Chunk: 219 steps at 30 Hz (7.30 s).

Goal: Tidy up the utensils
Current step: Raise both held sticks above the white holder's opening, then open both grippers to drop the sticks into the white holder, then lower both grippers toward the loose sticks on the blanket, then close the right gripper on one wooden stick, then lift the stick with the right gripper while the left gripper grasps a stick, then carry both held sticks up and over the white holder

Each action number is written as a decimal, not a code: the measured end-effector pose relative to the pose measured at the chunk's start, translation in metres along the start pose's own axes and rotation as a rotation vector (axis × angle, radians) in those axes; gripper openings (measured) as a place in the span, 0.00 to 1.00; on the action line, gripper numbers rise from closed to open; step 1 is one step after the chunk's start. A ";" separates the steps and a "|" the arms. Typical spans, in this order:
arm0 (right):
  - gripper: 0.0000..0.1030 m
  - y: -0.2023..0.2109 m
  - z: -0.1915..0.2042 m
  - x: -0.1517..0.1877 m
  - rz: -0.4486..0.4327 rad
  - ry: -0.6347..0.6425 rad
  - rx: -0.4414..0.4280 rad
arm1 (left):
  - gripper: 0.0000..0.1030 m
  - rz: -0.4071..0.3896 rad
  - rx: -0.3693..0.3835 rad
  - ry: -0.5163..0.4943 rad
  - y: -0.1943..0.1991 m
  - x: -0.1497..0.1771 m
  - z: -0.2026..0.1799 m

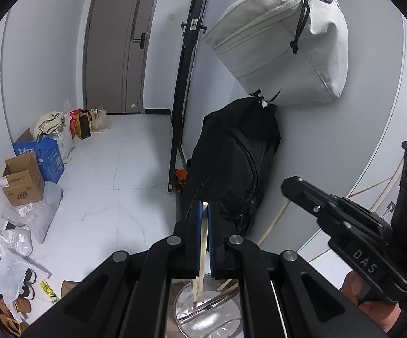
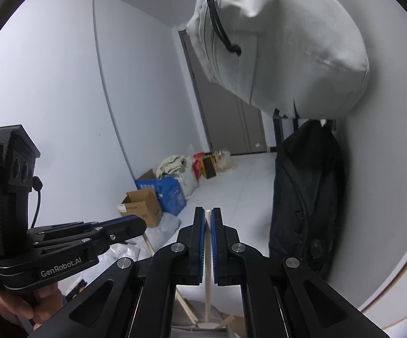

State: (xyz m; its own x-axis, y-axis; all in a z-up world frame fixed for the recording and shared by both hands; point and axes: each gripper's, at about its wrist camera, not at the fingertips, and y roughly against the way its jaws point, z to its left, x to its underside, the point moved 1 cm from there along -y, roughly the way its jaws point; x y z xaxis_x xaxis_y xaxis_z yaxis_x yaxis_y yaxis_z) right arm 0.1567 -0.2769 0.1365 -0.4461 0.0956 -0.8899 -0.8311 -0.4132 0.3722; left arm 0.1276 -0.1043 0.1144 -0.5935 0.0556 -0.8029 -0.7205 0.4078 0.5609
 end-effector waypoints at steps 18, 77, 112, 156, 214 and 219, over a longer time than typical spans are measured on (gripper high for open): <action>0.13 -0.027 -0.025 0.051 0.127 -0.123 -0.095 | 0.03 0.171 0.161 0.021 -0.032 0.021 0.010; 0.91 0.026 0.102 0.206 0.326 -0.072 -0.093 | 0.82 0.071 -0.282 0.180 0.059 0.179 0.106; 0.30 -0.099 0.118 0.285 0.739 0.037 0.192 | 0.82 0.173 -0.316 0.303 0.051 0.203 0.161; 0.04 -0.012 0.106 0.214 0.419 -0.092 -0.009 | 0.82 0.542 -0.324 0.134 -0.028 0.244 0.122; 0.04 0.073 0.083 0.171 0.203 -0.078 -0.026 | 0.00 0.120 -0.251 0.200 0.043 0.189 0.106; 0.04 0.081 0.083 0.168 0.189 -0.072 -0.012 | 0.00 0.083 -0.247 0.199 0.055 0.188 0.103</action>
State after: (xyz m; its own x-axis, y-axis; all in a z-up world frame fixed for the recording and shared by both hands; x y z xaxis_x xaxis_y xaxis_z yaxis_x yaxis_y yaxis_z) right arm -0.0129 -0.2188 0.0389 -0.6172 0.0798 -0.7828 -0.7261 -0.4408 0.5276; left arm 0.0130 0.0224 -0.0263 -0.6949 -0.1097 -0.7107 -0.7174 0.1750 0.6744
